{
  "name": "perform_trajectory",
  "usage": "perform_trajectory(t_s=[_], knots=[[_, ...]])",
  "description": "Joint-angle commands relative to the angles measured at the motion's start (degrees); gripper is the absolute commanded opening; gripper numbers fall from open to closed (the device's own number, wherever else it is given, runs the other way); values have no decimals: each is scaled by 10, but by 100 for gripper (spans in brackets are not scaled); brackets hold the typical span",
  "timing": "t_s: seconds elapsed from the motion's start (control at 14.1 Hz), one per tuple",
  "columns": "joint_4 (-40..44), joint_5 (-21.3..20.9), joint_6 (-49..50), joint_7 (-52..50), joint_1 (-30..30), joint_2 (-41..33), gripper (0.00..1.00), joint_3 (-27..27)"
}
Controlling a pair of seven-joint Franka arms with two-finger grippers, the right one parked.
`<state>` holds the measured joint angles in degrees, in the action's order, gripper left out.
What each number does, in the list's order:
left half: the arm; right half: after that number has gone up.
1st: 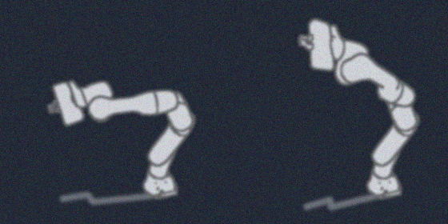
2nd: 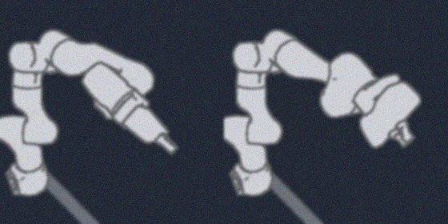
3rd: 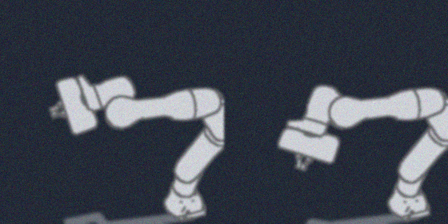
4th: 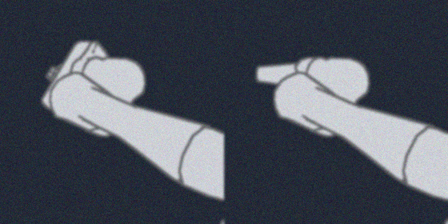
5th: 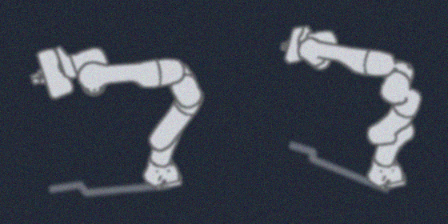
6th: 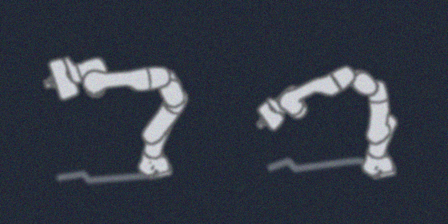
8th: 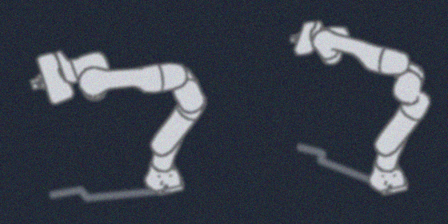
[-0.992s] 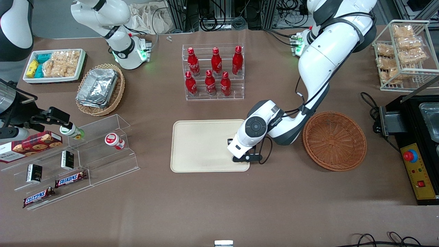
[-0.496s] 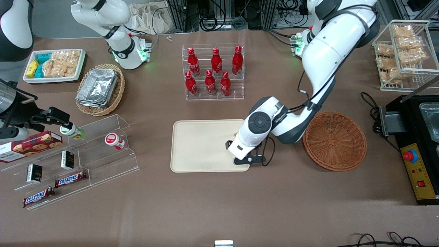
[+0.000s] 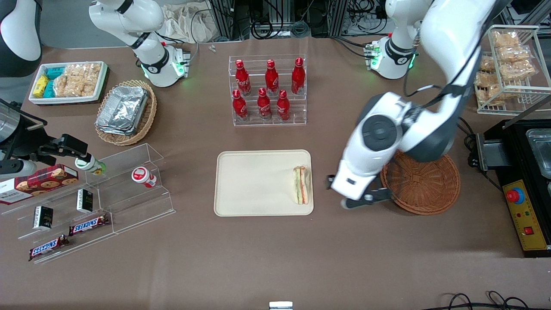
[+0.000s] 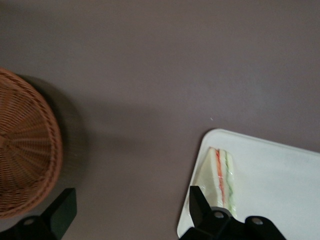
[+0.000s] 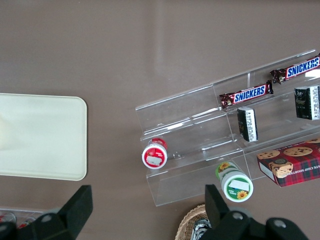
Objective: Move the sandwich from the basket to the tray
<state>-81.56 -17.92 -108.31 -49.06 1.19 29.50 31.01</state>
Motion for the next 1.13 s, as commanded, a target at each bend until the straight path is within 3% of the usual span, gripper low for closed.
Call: perform_trajectory(t_s=[0.0,0.28,0.43,0.64,1.06], knots=[[-25,23,10,41,-17,-43,100,-30],[-111,101,10,175,-11,-137,100,-131],[-165,109,-2,230,-15,-178,100,-161],[-208,161,4,355,-12,-229,100,-228],[-261,165,15,495,-28,-276,100,-263]])
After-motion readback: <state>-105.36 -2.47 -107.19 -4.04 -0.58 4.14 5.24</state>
